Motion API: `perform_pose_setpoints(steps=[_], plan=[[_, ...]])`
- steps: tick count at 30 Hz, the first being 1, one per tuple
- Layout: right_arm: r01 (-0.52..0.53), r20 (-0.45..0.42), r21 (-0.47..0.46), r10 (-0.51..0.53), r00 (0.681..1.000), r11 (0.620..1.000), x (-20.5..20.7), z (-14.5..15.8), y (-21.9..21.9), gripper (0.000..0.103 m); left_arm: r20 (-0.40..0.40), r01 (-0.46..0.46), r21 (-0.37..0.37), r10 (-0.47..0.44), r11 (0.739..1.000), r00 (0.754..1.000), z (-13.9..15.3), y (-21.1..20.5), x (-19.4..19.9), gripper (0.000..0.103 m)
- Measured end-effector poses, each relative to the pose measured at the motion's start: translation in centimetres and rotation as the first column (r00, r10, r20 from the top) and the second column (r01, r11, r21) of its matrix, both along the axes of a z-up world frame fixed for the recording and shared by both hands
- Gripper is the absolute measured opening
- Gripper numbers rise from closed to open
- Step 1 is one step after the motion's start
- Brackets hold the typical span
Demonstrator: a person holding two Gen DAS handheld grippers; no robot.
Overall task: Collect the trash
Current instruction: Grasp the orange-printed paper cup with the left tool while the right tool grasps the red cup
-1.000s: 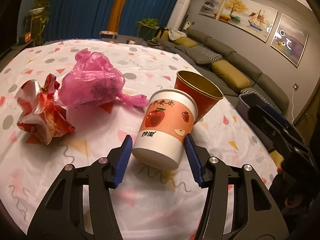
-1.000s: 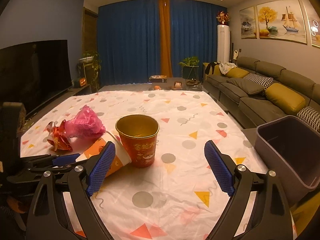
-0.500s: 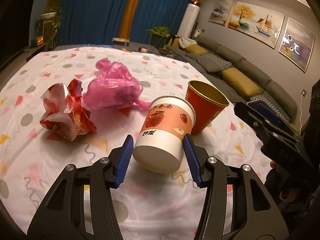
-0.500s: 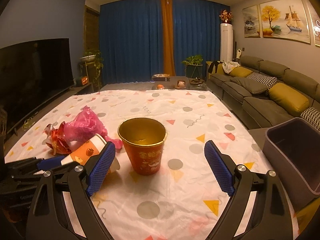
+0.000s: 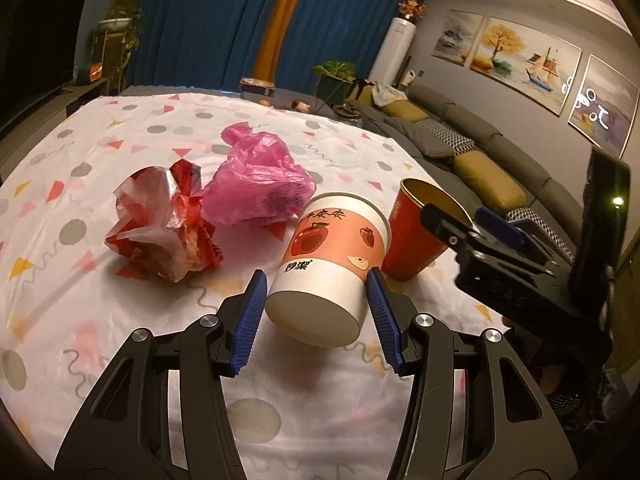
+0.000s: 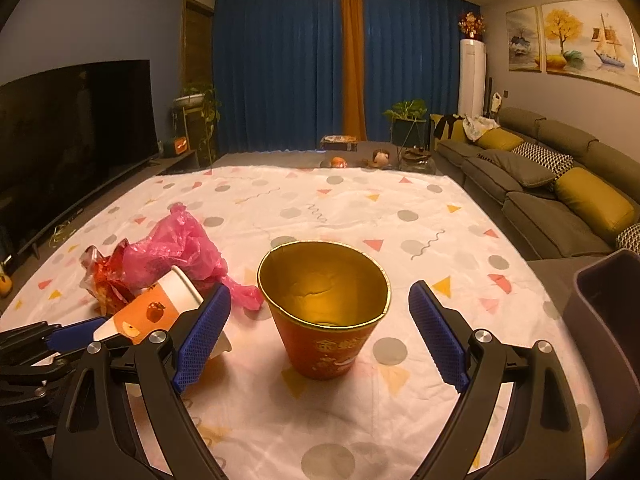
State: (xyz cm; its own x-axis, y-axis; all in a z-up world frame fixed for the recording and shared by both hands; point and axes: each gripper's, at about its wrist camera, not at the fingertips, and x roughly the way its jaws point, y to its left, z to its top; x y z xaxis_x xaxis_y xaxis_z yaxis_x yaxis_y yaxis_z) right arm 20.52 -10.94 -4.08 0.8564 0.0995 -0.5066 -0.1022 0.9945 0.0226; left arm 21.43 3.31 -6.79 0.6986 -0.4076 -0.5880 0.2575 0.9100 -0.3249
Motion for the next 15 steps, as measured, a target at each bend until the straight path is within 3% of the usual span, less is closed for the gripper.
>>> perform_pose_setpoints(steps=[5, 9, 12, 15], plan=[[0.003, -0.020, 0.010, -0.002, 1.000, 1.000, 0.9, -0.6, 0.0, 0.087, -0.003, -0.004, -0.002, 0.004, 1.000, 1.000, -0.1, 0.0, 0.1, 0.050], [-0.001, -0.035, 0.019, 0.002, 0.999, 1.000, 1.6, -0.9, -0.1, 0.081, -0.010, -0.010, -0.007, 0.010, 1.000, 1.000, -0.2, 0.2, 0.6, 0.050], [-0.014, -0.051, 0.020, 0.015, 0.999, 1.000, 1.8, -1.2, 0.1, 0.066, -0.014, -0.013, -0.007, 0.012, 1.000, 1.000, -0.4, 0.2, 0.6, 0.050], [-0.022, -0.050, 0.027, 0.023, 0.998, 0.999, 1.7, -1.2, 0.1, 0.063, -0.018, -0.010, -0.006, 0.010, 1.000, 1.000, -0.5, 0.2, 0.7, 0.050]])
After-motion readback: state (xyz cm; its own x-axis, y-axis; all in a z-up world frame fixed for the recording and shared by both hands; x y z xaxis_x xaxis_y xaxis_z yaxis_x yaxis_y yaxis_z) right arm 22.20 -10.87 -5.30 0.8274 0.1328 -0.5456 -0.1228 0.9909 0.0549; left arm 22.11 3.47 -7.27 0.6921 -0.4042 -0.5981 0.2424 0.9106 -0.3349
